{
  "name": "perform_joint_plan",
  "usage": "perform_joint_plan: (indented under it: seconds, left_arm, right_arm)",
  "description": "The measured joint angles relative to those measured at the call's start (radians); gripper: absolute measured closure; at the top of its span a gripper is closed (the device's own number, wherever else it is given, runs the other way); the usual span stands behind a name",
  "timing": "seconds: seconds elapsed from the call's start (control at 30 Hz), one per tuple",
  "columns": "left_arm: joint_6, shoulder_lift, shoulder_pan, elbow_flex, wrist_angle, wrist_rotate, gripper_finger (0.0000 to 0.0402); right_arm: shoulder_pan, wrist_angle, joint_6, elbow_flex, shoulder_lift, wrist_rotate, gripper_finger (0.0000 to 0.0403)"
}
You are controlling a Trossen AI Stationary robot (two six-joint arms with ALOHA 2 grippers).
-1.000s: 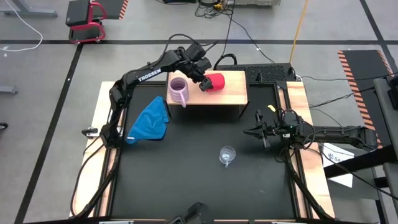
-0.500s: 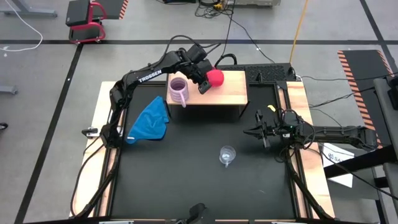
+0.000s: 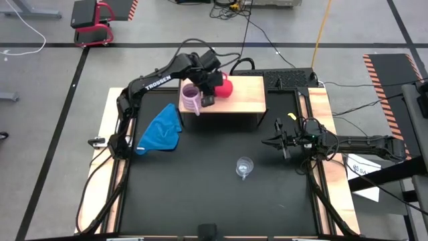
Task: Stack small to large cups/mugs on shelf
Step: Put the red mug on the shelf
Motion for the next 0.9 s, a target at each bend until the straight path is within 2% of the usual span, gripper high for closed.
perform_joint_plan:
  seconds: [0.13,0.3,0.53,0.77,0.9]
  left_arm:
    - [0.072,0.003,-0.010,0.082,-0.102,-0.072,0.0393]
    - [0.087,0.002,-0.014,0.141,-0.145,-0.076,0.0394]
    - [0.148,0.002,-0.036,0.150,-0.162,-0.083,0.0395]
    - [0.235,0.002,-0.067,0.150,-0.152,-0.136,0.0396]
    - [0.287,0.002,-0.086,0.150,-0.165,-0.249,0.0396]
  right_arm:
    - [0.000,0.009,0.000,0.000,0.000,0.000,0.0403]
    - [0.000,0.032,0.007,0.000,0.000,0.000,0.0403]
    - [0.000,0.057,0.008,0.000,0.000,0.000,0.0403]
    - [0.000,0.053,0.007,0.000,0.000,0.000,0.0403]
    - [0.000,0.053,0.003,0.000,0.000,0.000,0.0403]
